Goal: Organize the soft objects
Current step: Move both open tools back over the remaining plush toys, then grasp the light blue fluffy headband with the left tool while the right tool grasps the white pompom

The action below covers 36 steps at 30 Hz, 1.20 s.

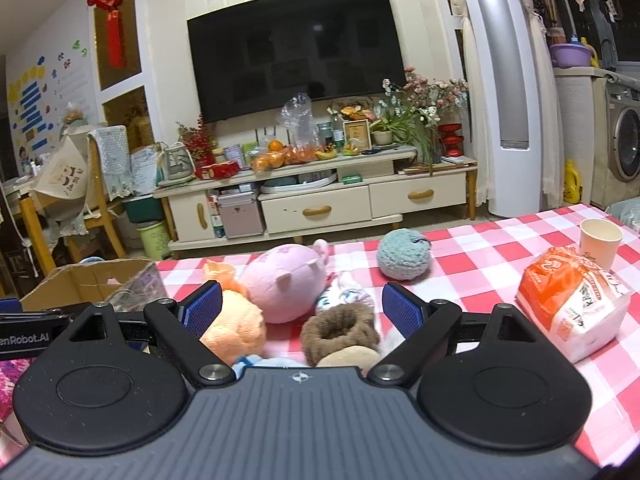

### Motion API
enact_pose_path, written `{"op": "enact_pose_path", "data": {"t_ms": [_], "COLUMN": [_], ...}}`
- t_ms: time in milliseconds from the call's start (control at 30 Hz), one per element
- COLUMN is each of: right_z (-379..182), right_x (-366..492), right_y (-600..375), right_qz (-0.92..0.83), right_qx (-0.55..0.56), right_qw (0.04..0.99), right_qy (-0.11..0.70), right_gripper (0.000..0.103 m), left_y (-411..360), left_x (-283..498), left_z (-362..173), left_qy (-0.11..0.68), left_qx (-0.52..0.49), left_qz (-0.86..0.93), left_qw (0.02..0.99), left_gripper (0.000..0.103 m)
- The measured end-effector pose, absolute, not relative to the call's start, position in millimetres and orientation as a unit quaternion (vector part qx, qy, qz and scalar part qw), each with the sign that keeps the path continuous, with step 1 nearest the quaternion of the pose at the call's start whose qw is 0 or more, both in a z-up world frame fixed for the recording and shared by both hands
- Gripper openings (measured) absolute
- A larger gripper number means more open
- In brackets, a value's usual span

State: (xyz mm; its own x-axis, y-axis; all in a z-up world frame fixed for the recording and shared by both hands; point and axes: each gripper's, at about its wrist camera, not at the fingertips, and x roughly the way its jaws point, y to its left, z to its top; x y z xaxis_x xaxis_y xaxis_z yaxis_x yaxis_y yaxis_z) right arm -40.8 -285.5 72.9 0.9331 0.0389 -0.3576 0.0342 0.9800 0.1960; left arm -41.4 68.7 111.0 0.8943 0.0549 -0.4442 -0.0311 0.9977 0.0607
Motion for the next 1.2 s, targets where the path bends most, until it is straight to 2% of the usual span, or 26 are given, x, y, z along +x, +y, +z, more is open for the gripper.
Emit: {"op": "enact_pose_path", "data": {"t_ms": [933, 1200], "right_z": [64, 43], "right_x": [-43, -26], "right_y": [-311, -333], "right_qz": [-0.065, -0.049], "right_qx": [0.104, 0.144], "right_qw": [0.973, 0.958], "right_qy": [0.196, 0.242], "right_gripper": [0.103, 0.103], "left_y": [-1, -27], "left_x": [-46, -46], "left_z": [91, 77], "left_qy": [0.252, 0.271], "left_qx": [0.091, 0.113], "left_qz": [-0.064, -0.106], "left_qw": [0.961, 0.95], "left_gripper": [0.102, 0.102]}}
